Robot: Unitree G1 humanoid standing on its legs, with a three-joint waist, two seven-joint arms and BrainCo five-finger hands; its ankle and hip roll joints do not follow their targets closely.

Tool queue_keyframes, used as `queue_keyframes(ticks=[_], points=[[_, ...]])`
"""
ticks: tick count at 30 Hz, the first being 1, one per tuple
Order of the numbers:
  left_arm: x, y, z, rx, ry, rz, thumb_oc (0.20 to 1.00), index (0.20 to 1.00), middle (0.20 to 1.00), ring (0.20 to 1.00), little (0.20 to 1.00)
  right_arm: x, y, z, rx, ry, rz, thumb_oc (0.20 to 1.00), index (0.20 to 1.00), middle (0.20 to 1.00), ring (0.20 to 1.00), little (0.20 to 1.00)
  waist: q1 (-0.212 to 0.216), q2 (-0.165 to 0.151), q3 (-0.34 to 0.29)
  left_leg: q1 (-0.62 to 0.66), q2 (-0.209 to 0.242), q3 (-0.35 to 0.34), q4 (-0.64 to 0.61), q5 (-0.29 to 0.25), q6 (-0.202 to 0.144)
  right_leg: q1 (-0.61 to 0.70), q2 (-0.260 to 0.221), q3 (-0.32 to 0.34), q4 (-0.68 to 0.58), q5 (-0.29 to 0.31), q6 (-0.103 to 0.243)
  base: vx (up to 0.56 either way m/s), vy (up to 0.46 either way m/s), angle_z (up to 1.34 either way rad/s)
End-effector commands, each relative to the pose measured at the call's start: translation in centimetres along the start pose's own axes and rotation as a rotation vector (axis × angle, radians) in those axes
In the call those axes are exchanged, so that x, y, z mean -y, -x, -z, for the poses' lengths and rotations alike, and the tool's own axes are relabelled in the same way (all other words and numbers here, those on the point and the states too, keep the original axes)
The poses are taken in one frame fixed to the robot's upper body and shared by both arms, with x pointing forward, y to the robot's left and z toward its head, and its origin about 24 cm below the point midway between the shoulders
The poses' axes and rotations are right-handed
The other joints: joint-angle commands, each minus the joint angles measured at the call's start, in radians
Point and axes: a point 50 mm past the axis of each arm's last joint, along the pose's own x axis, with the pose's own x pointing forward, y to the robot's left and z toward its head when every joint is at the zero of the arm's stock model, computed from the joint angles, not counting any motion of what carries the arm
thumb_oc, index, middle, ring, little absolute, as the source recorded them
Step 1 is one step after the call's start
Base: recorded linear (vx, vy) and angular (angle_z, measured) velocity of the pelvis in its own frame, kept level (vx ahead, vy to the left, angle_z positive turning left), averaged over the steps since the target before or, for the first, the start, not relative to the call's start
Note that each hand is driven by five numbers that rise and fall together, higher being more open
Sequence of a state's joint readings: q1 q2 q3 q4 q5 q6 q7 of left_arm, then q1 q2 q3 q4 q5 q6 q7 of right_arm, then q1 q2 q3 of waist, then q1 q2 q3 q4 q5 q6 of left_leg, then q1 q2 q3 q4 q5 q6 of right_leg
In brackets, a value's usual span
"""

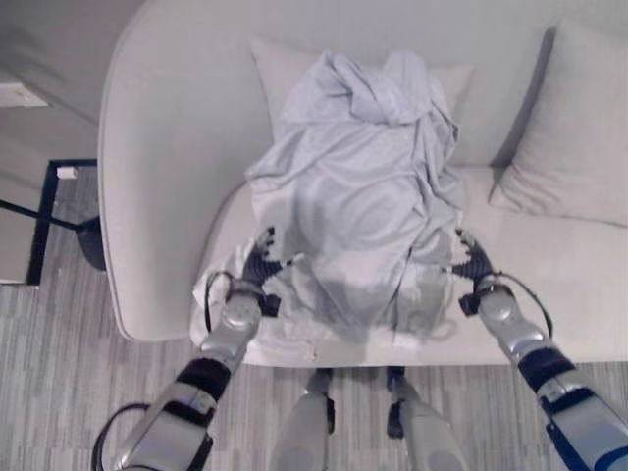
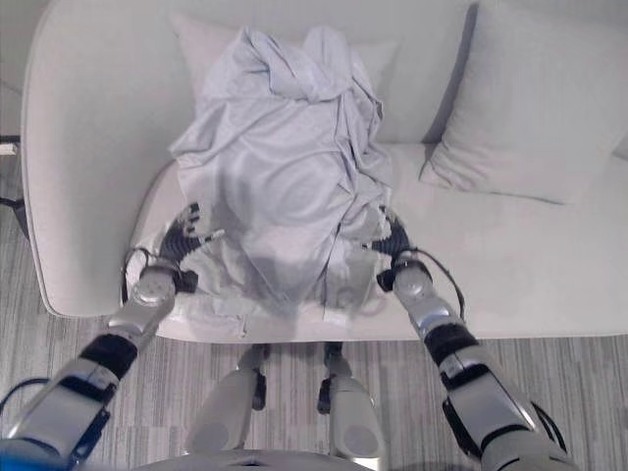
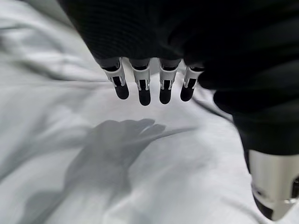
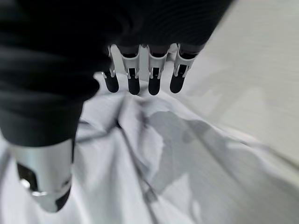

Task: Hang the clothes on the sofa on the clothes rack.

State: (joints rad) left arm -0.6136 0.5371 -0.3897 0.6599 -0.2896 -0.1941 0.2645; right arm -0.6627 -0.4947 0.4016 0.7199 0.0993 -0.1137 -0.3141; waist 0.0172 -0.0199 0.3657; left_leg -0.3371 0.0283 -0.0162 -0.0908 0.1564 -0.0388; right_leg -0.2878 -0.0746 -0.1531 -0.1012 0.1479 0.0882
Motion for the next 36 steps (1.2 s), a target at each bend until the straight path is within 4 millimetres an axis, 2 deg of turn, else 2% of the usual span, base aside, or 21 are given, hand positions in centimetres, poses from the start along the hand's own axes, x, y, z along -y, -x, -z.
queue_keyframes(ticks=[1,3,6,10,11,16,19,23,24,30,36], points=[[-1.4,-1.0,-2.2,0.113,-0.081,-0.073,1.0,1.0,1.0,1.0,1.0,1.8,0.0,-1.5,0.088,-0.072,0.093,1.0,1.0,1.0,1.0,1.0,-0.002,0.001,-0.067,0.012,0.006,-0.032,0.004,-0.029,-0.058,-0.044,-0.074,0.037,0.014,0.027,0.132,0.0,0.0,0.0],[-1.8,-1.4,-3.1,0.14,-0.084,-0.091,1.0,1.0,1.0,1.0,1.0,2.2,-0.3,-1.8,0.098,-0.081,0.108,1.0,1.0,1.0,1.0,1.0,-0.002,0.001,-0.065,0.008,0.006,-0.032,0.004,-0.028,-0.059,-0.048,-0.075,0.036,0.014,0.029,0.133,0.0,0.0,0.0],[-3.8,-2.4,-5.9,0.228,-0.114,-0.167,1.0,1.0,1.0,1.0,1.0,3.5,-0.9,-2.9,0.13,-0.084,0.156,1.0,1.0,1.0,1.0,1.0,-0.004,0.004,-0.06,-0.005,0.005,-0.033,0.004,-0.024,-0.062,-0.061,-0.075,0.038,0.014,0.033,0.135,0.0,0.0,0.0],[-6.7,-2.7,-9.6,0.362,-0.105,-0.293,1.0,1.0,1.0,1.0,1.0,5.5,-1.3,-3.8,0.163,-0.088,0.227,1.0,1.0,1.0,1.0,1.0,-0.002,0.011,-0.054,-0.017,0.003,-0.033,0.004,-0.021,-0.065,-0.074,-0.074,0.038,0.014,0.037,0.136,0.0,0.0,0.0],[-6.8,-2.7,-9.6,0.362,-0.105,-0.294,1.0,1.0,1.0,1.0,1.0,5.5,-1.4,-3.9,0.163,-0.088,0.227,1.0,1.0,1.0,1.0,1.0,-0.002,0.011,-0.054,-0.017,0.004,-0.033,0.004,-0.021,-0.065,-0.074,-0.074,0.038,0.014,0.037,0.136,0.0,0.0,0.0],[-9.0,-2.0,-12.5,0.482,-0.083,-0.395,1.0,1.0,1.0,1.0,1.0,6.8,-1.1,-4.0,0.181,-0.109,0.282,1.0,1.0,1.0,1.0,1.0,-0.001,0.019,-0.051,-0.02,0.001,-0.034,0.004,-0.023,-0.066,-0.078,-0.075,0.039,0.014,0.037,0.137,0.0,0.0,0.0],[-10.7,-1.8,-14.0,0.528,-0.142,-0.455,1.0,1.0,1.0,1.0,1.0,7.4,-1.1,-3.9,0.183,-0.117,0.293,1.0,1.0,1.0,1.0,1.0,-0.002,0.024,-0.054,-0.019,0.002,-0.034,0.004,-0.024,-0.067,-0.079,-0.076,0.04,0.014,0.037,0.137,0.0,0.0,0.0],[-11.8,-1.9,-15.3,0.554,-0.219,-0.481,1.0,1.0,1.0,1.0,1.0,7.8,-1.2,-4.4,0.2,-0.115,0.295,1.0,1.0,1.0,1.0,1.0,-0.003,0.027,-0.052,-0.021,0.002,-0.034,0.004,-0.023,-0.069,-0.081,-0.077,0.037,0.014,0.039,0.138,0.0,-0.001,0.01],[-12.1,-1.9,-16.5,0.587,-0.237,-0.491,1.0,1.0,1.0,1.0,1.0,8.0,-1.3,-4.8,0.214,-0.122,0.303,1.0,1.0,1.0,1.0,1.0,-0.002,0.031,-0.05,-0.025,0.001,-0.034,0.004,-0.021,-0.069,-0.084,-0.078,0.036,0.014,0.041,0.139,-0.01,0.001,0.05],[-11.6,-1.3,-18.4,0.677,-0.225,-0.476,1.0,1.0,1.0,1.0,1.0,8.1,-1.4,-5.1,0.221,-0.136,0.307,1.0,1.0,1.0,1.0,1.0,0.001,0.037,-0.045,-0.03,-0.001,-0.034,0.004,-0.019,-0.069,-0.089,-0.081,0.033,0.014,0.044,0.14,0.0,0.0,0.01],[-11.0,-2.6,-18.1,0.612,-0.297,-0.413,1.0,1.0,1.0,1.0,1.0,7.8,-2.0,-6.1,0.232,-0.147,0.283,1.0,1.0,1.0,1.0,1.0,-0.004,0.043,-0.042,-0.034,-0.002,-0.034,0.004,-0.015,-0.069,-0.095,-0.082,0.034,0.014,0.05,0.141,0.0,0.0,0.0]])
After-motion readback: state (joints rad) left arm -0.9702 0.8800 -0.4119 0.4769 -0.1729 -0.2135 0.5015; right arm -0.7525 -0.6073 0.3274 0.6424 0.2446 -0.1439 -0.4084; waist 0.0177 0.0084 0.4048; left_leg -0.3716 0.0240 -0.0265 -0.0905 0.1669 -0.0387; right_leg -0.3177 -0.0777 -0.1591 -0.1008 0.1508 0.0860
